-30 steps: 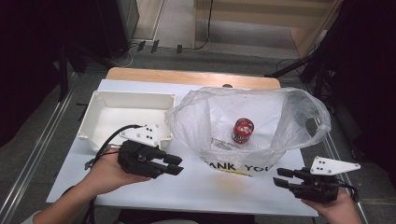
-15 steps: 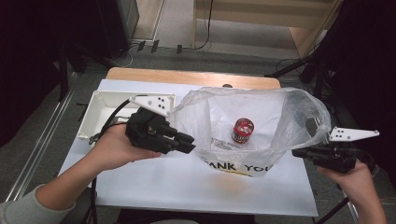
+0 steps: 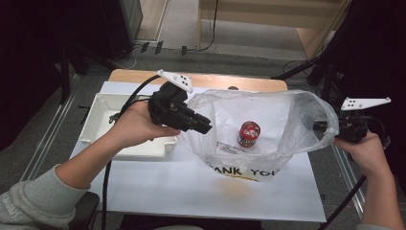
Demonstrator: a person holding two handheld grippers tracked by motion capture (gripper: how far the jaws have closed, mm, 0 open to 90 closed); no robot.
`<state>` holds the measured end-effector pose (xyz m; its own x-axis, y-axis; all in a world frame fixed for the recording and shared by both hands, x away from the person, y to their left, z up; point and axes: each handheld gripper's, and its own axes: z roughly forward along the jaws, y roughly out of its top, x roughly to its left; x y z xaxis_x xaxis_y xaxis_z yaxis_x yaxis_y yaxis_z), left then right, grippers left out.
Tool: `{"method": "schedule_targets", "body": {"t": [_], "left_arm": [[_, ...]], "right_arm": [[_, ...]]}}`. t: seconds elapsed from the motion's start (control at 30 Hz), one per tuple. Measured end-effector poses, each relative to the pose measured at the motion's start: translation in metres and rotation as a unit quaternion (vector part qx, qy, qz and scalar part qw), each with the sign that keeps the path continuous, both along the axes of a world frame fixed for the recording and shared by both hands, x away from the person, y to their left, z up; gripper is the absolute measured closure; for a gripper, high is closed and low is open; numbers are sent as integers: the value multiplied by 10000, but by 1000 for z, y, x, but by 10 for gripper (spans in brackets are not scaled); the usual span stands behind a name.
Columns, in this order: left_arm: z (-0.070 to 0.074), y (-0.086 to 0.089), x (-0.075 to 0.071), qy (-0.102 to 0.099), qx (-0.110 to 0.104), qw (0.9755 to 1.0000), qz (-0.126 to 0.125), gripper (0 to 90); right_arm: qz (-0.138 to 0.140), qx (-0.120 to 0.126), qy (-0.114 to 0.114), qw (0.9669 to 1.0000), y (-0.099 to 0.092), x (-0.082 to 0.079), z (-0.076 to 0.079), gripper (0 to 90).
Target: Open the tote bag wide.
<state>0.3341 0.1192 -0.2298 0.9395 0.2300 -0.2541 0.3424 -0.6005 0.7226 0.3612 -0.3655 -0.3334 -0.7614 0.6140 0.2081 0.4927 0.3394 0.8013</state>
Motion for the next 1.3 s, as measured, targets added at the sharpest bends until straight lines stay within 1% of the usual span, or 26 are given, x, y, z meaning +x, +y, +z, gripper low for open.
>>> {"method": "schedule_targets", "body": {"t": [0.03,0.1,0.2,0.3,0.4,0.43,0.53,0.57,0.6,0.67,0.7,0.73,0.77,0.8,0.83,0.9,0.93,0.97,1.0,1.03,1.1,1.13,1.2,1.23,1.27,1.3], "left_arm": [[1,-2,1,-26,-5,10000,-6,747],[4,-6,6,-94,-7,10000,-14,742],[6,-9,8,-171,-23,9998,30,746],[8,-14,13,-269,-53,9996,52,758],[9,-18,19,-310,-4,9995,105,763],[10,-21,22,-361,38,9992,136,763],[10,-24,25,-382,38,9992,148,763],[10,-25,26,-405,54,9990,156,763],[10,-26,27,-421,68,9990,155,763],[10,-28,28,-452,89,9987,197,763],[10,-29,29,-459,97,9987,174,763],[10,-29,29,-461,91,9987,188,763],[10,-30,29,-464,97,9987,202,762],[10,-31,30,-455,92,9987,203,762],[10,-31,31,-468,107,9986,200,762],[10,-32,31,-454,92,9987,222,763],[11,-33,32,-469,91,9986,225,763],[11,-34,32,-476,92,9986,225,763],[11,-34,32,-476,92,9986,225,762],[12,-34,33,-474,99,9985,237,762],[12,-35,34,-491,132,9984,225,762],[12,-35,34,-496,130,9984,230,763],[12,-36,35,-495,143,9984,242,762],[11,-37,36,-506,151,9982,271,763],[11,-37,37,-500,161,9982,275,763],[10,-37,38,-519,158,9982,275,762]], "right_arm": [[0,0,0,10000,0,0,0,900],[-2,-79,-82,9999,3,11,6,900],[-69,-150,-61,9998,3,18,11,899],[-161,-98,-85,9998,0,26,22,900],[-212,-1,-193,9996,-3,30,37,899],[-240,37,-280,9993,-3,32,49,899],[-252,75,-402,9988,-2,33,67,899],[-256,81,-410,9988,-1,33,73,899],[-256,81,-410,9988,-1,33,73,899],[-248,52,-443,9987,2,32,86,900],[-184,70,-560,9982,6,30,99,900],[-184,70,-560,9982,6,30,99,900],[-38,204,-694,9974,14,27,113,899],[22,206,-725,9972,19,25,119,899],[22,206,-725,9972,19,25,119,899],[162,85,-767,9969,31,23,128,899],[247,55,-784,9966,37,22,132,898],[414,37,-801,9959,48,21,137,898],[414,37,-801,9959,48,21,137,898],[488,24,-844,9952,53,21,139,898],[616,20,-858,9944,62,21,143,896],[678,48,-814,9944,66,21,145,896],[812,50,-852,9930,74,21,147,896],[961,-15,-845,9918,83,20,147,896],[961,-15,-845,9918,83,20,147,896],[1059,-95,-829,9909,89,20,145,896]]}}
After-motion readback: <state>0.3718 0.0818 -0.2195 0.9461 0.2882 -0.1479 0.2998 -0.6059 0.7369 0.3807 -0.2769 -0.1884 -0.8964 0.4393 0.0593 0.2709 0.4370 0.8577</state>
